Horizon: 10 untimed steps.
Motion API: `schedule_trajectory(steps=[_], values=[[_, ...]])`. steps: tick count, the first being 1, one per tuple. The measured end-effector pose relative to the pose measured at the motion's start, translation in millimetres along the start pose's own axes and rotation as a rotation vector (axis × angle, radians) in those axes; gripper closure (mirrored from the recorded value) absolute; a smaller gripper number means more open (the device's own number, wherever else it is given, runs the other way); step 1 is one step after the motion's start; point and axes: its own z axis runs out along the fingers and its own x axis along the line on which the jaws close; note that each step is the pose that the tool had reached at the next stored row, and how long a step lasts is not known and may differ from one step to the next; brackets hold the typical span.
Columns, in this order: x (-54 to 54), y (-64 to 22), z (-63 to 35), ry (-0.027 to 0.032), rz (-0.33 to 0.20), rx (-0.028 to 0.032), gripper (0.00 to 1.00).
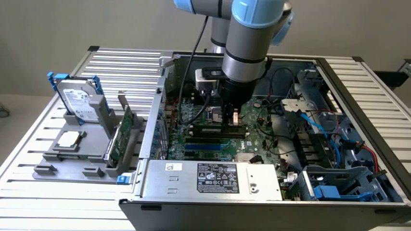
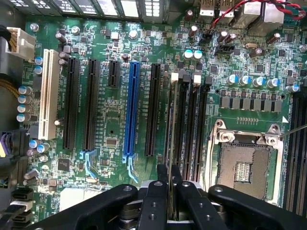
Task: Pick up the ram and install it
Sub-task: 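Insert the ram into the slot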
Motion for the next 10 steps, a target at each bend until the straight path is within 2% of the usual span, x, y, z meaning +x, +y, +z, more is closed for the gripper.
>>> schedule_trajectory(steps=[4, 10], values=[[-0.1, 0.5, 0.1, 0.0014, 0.000, 0.0054, 0.86], [-0.2, 1.9, 0.2, 0.0016, 0.000, 0.0078, 0.86]])
